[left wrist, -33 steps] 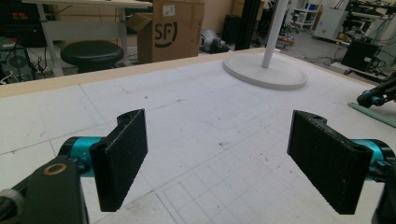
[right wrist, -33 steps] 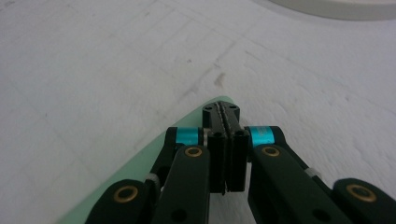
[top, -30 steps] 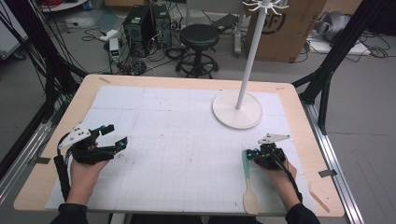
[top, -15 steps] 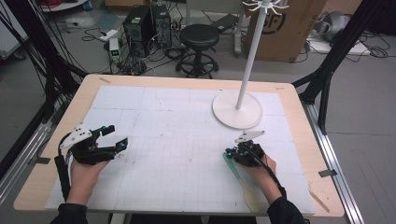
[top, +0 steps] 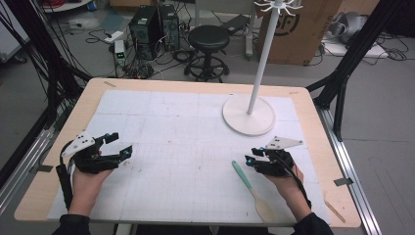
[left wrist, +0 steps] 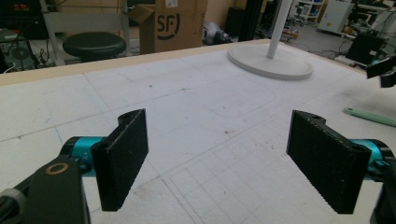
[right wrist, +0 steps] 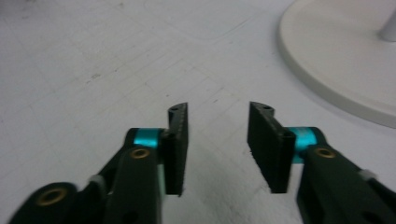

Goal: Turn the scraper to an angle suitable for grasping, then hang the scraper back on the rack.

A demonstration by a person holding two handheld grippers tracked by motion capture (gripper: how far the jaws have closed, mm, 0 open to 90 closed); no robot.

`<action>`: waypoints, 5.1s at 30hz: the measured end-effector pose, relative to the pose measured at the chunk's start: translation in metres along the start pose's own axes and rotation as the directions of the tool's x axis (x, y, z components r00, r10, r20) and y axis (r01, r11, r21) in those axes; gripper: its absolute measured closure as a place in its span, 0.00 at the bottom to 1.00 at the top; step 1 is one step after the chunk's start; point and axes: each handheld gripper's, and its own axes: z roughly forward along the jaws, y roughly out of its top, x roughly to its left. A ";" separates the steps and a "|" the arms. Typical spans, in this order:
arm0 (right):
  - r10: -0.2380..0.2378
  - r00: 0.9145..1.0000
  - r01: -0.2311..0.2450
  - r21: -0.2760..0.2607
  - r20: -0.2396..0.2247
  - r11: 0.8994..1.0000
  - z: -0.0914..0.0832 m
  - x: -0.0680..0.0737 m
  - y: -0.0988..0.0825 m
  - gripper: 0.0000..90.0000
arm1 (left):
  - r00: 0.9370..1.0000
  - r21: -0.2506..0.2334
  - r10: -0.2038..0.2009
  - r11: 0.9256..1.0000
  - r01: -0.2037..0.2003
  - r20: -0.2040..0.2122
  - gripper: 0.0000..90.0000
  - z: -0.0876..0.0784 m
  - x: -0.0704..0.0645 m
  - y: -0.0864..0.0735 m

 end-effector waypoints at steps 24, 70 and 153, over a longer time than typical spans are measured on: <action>0.137 0.982 -0.103 -0.238 0.130 0.966 -0.044 -0.017 -0.027 0.23 | 0.999 0.007 0.003 1.000 -0.003 -0.033 0.24 -0.004 0.001 -0.003; 0.167 0.972 -0.116 -0.283 0.165 0.952 -0.044 -0.019 -0.019 0.22 | 1.000 0.032 0.024 0.999 -0.024 -0.007 0.24 -0.011 -0.004 -0.009; 0.143 0.989 -0.147 0.089 0.046 0.985 -0.039 0.051 -0.045 0.90 | 1.000 0.026 0.027 0.999 -0.027 -0.004 0.25 -0.001 -0.017 -0.006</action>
